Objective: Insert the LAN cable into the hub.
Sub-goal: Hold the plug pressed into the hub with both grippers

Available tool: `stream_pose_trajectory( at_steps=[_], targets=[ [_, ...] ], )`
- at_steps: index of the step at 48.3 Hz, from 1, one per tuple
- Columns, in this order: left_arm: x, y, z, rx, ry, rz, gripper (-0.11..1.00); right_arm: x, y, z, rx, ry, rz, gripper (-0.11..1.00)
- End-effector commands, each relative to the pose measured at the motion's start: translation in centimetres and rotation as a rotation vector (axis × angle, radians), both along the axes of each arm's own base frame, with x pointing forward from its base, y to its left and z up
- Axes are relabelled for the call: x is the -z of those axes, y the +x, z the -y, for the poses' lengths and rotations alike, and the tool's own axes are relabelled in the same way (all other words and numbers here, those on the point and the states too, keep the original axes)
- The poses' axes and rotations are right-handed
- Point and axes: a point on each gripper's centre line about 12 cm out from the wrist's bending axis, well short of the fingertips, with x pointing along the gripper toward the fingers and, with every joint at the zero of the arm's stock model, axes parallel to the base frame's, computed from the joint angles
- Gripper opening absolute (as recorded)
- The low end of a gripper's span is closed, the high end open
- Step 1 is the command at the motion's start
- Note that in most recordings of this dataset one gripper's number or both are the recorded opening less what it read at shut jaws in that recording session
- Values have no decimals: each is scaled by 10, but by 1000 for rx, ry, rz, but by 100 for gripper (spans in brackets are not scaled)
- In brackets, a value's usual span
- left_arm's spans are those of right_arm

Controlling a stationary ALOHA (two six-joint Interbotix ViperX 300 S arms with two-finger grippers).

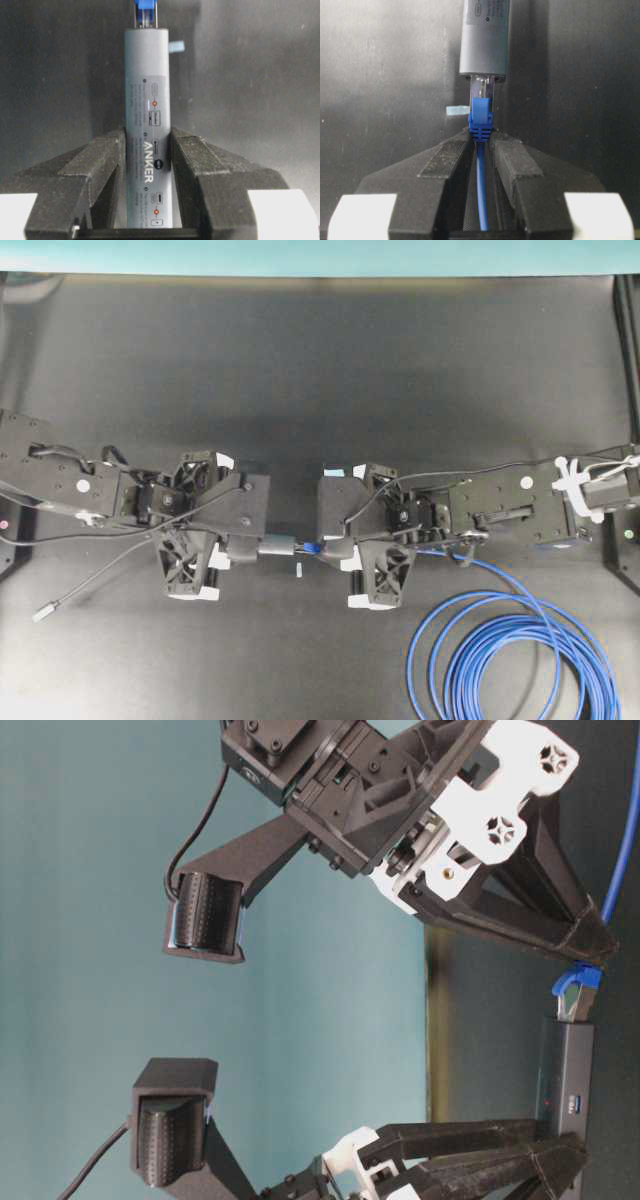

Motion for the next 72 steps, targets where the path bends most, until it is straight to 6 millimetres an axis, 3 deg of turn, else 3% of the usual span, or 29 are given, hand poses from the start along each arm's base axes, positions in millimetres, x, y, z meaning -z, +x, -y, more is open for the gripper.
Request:
stream_pose_trajectory(
  at_steps=[1, 24, 41, 56, 72],
  targets=[
    [-17, 12, -2, -3, 2, 60, 28, -18, 14, 4, 13, 6, 67, 10],
    [-30, 26, -15, 12, 61, 11, 28, -22, 26, 15, 33, -2, 43, 10],
    [-26, 21, -14, 17, 65, -8, 28, -22, 23, 15, 35, 2, 66, 10],
    [-16, 3, -11, 24, 59, -35, 28, -17, 13, 12, 25, -2, 53, 10],
    [-15, 6, -10, 8, 42, -8, 28, -13, 7, 11, 24, -1, 45, 11]
  ],
)
